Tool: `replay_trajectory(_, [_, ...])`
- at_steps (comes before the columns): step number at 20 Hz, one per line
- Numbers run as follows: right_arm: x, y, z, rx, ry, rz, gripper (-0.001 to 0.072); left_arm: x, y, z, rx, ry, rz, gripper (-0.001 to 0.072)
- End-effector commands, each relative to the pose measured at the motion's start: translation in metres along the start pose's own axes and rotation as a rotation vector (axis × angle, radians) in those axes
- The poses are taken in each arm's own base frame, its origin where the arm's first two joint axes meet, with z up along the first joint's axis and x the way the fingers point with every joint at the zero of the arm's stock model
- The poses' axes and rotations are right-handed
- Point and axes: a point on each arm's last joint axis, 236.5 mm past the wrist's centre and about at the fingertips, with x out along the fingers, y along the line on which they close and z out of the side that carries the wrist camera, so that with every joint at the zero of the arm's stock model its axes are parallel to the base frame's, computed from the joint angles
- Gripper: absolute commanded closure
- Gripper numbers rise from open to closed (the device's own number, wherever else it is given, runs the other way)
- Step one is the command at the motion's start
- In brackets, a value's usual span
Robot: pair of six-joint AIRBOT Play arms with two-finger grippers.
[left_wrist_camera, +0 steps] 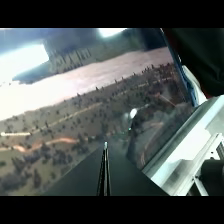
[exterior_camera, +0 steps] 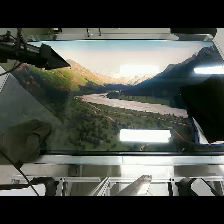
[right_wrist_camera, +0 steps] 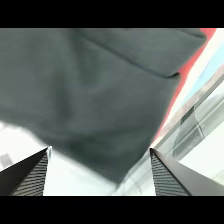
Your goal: Fold the shirts.
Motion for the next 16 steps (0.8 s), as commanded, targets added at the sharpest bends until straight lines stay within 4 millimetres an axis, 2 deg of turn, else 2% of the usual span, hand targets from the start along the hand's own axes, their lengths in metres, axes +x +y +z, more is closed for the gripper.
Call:
replay_trajectory(1, [-0.046,0.022,-0.007,-0.094,0.030,0.021,0.0006,-0.022,-0.012,0.017,0.038,-0.049,0.022,0.0695])
replay_trajectory(2, [-0.060,0.034,-0.006,-0.114,0.005,0.051,0.0006,-0.031,-0.014,0.023,0.046,-0.070,0.034,0.0695])
replay_trajectory(5, [-0.099,0.097,-0.008,-0.200,-0.098,0.239,0.0007,-0.052,-0.018,0.036,0.043,-0.124,0.062,0.0695])
replay_trajectory(7, [-0.114,0.138,-0.021,-0.277,-0.115,0.364,0.0024,-0.055,-0.020,0.031,0.047,-0.107,0.060,0.0696])
replay_trajectory(8, [-0.114,0.152,-0.032,-0.312,-0.094,0.397,0.0260,-0.053,-0.022,0.027,0.042,-0.097,0.055,0.0696])
replay_trajectory(9, [-0.113,0.163,-0.042,-0.378,-0.078,0.414,0.0601,-0.049,-0.024,0.022,0.034,-0.089,0.048,0.0696])
replay_trajectory(10, [-0.111,0.175,-0.051,-0.433,-0.069,0.431,0.0691,-0.042,-0.028,0.015,0.040,-0.077,0.039,0.0697])
replay_trajectory(13, [-0.110,0.210,-0.073,-0.579,-0.084,0.482,0.0694,-0.020,-0.037,-0.019,0.019,-0.027,0.010,0.0697])
replay_trajectory(15, [-0.108,0.232,-0.091,-0.700,-0.097,0.520,0.0695,-0.005,-0.042,-0.055,-0.033,0.020,-0.006,0.0697])
replay_trajectory(16, [-0.102,0.239,-0.107,-0.760,-0.074,0.532,0.0695,0.002,-0.045,-0.076,-0.063,0.035,-0.012,0.0696])
